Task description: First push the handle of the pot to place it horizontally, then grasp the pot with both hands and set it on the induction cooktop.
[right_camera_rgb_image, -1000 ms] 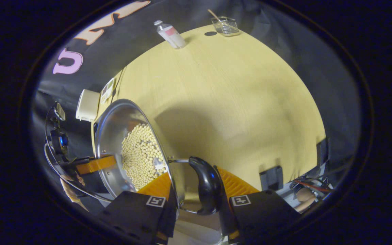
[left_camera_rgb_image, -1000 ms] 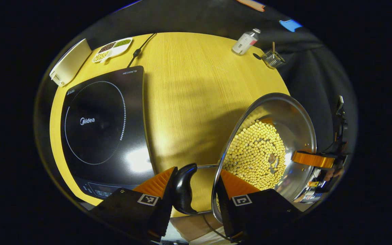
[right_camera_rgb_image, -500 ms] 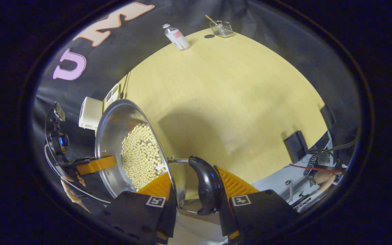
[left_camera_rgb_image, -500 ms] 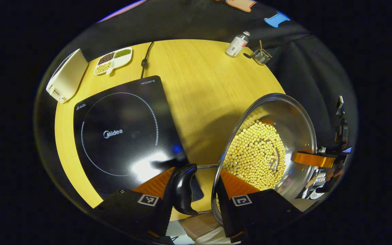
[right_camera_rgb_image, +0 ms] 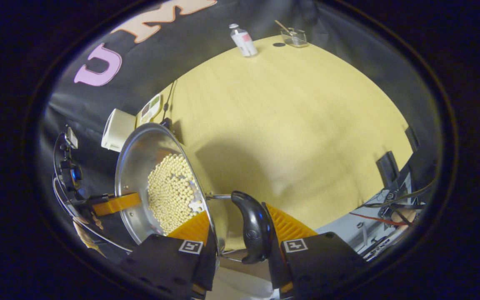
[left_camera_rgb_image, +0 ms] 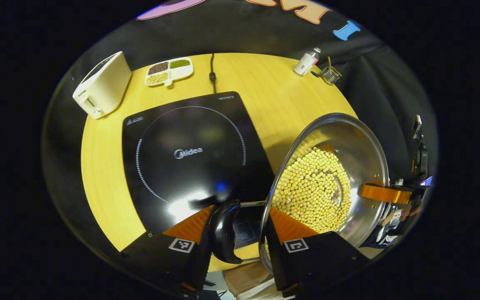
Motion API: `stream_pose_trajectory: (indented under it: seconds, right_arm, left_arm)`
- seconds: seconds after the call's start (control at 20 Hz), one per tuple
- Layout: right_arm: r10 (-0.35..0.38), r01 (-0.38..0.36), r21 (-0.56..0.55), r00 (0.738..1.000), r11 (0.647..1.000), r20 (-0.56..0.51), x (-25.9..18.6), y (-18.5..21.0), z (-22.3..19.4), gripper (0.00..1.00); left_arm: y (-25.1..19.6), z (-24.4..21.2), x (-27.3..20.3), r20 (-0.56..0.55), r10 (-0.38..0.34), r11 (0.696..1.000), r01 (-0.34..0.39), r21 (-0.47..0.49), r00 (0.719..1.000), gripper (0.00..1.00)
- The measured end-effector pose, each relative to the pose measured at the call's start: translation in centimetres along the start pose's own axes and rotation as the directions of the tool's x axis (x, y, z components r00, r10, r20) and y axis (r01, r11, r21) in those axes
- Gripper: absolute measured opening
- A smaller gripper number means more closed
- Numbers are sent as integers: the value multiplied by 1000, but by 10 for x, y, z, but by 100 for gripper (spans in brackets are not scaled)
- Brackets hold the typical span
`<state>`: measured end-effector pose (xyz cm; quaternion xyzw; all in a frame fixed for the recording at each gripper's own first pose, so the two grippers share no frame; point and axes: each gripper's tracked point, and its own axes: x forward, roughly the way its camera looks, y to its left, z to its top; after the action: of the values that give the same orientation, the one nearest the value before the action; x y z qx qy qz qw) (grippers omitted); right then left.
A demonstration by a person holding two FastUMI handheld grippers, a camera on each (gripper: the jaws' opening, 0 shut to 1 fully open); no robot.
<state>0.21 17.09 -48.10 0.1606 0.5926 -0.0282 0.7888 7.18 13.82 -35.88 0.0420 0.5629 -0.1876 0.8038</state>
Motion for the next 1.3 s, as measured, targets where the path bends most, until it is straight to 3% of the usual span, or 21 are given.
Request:
stream_pose_trajectory:
  seconds: [0.1,0.65,0.7,0.85,0.9,0.95,1.1,1.15,1.3]
  right_arm:
    - [5,-5,-13,1000,1000,0,6,15,-2,55]
    - [48,-48,-94,999,994,-6,34,90,15,55]
    - [57,-57,-100,998,993,-6,36,99,15,49]
    - [81,-81,-109,997,991,-7,49,124,19,49]
    - [86,-86,-111,996,990,-5,53,131,20,55]
    - [87,-88,-111,996,990,-6,58,137,22,49]
    - [75,-76,-113,997,991,-14,71,145,23,48]
    - [68,-69,-112,998,991,-18,76,146,23,55]
    - [57,-59,-106,998,993,-24,88,151,25,55]
  left_arm:
    - [17,-3,-4,5,14,1000,-14,-9,1000,65]
    - [87,4,-34,94,90,995,-85,-56,992,63]
    - [97,7,-36,106,101,994,-96,-58,989,63]
    - [122,16,-39,141,134,990,-126,-65,981,64]
    - [129,18,-41,148,140,989,-131,-69,979,63]
    - [136,20,-40,153,144,988,-135,-69,978,63]
    - [150,22,-29,146,138,989,-128,-79,979,63]
    - [153,22,-25,140,134,989,-123,-86,981,63]
    - [162,21,-16,124,136,987,-123,-106,983,63]
